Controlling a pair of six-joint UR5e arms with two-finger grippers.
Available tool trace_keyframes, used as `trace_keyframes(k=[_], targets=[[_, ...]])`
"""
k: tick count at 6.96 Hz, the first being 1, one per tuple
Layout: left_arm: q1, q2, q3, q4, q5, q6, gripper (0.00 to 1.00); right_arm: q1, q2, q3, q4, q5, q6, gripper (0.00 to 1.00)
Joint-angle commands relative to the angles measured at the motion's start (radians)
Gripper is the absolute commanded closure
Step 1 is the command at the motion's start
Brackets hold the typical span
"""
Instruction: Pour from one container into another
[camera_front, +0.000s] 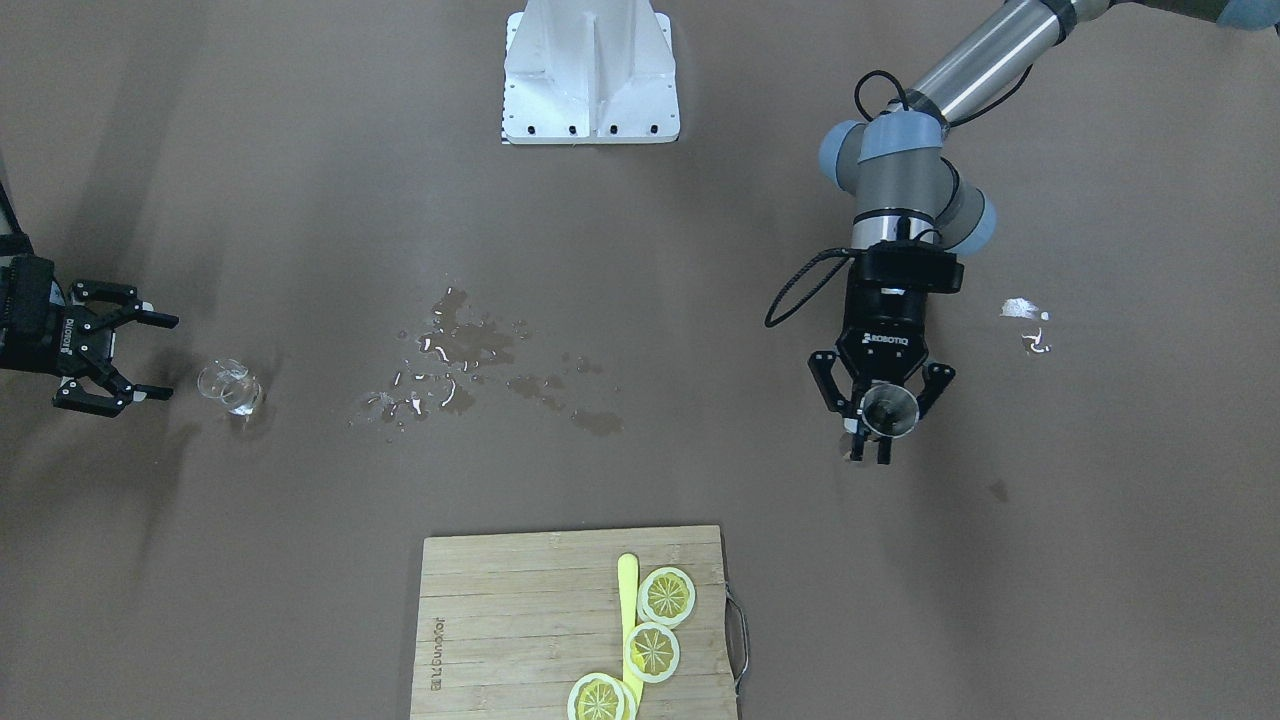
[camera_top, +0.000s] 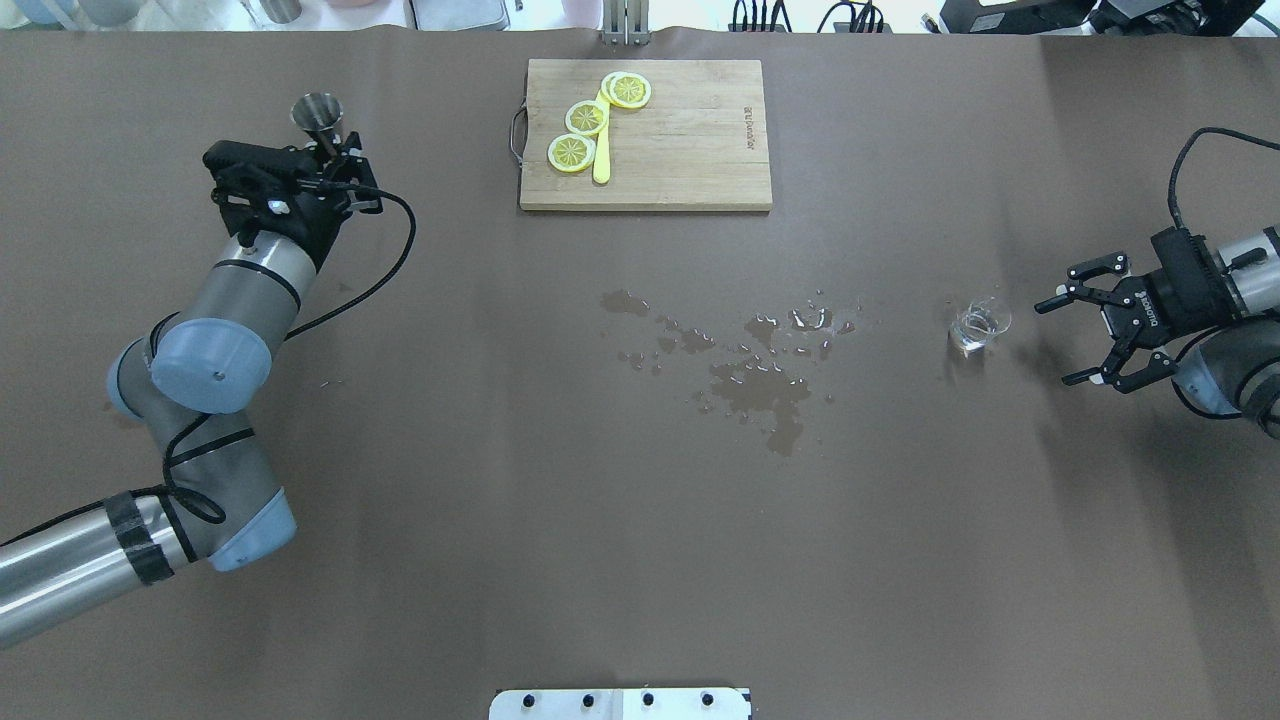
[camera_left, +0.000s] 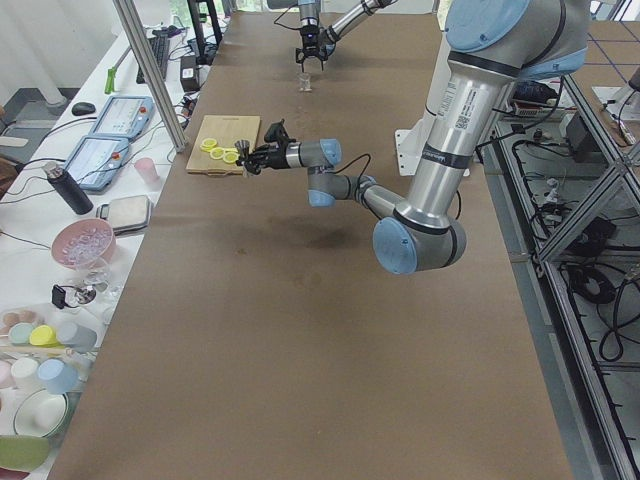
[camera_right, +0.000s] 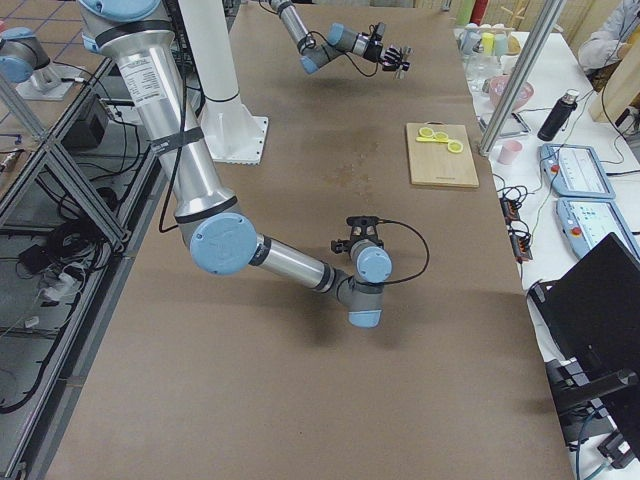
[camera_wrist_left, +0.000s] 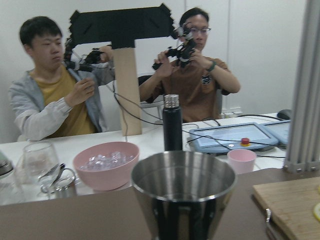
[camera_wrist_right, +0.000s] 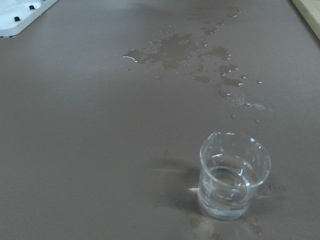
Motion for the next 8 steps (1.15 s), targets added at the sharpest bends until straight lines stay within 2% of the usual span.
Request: trace_keyframes(k=[1,5,8], targets=[[0.001,-0.037,-0.001,-0.011,-0.167,0.101,1.0,-0.004,0.035,-0.041,0.001,-0.004,-0.014,0.01],[0.041,-0.114,0.083,-0.011,-0.165,0.109,1.0,-0.009,0.066,-0.073,0.0,-0.047,-0.022,0.02],[0.035,-0.12,0.08,-0.033,-0.192,0.155,1.0,-0.035,0.082,-0.073,-0.003,-0.099,-0.02,0.02]])
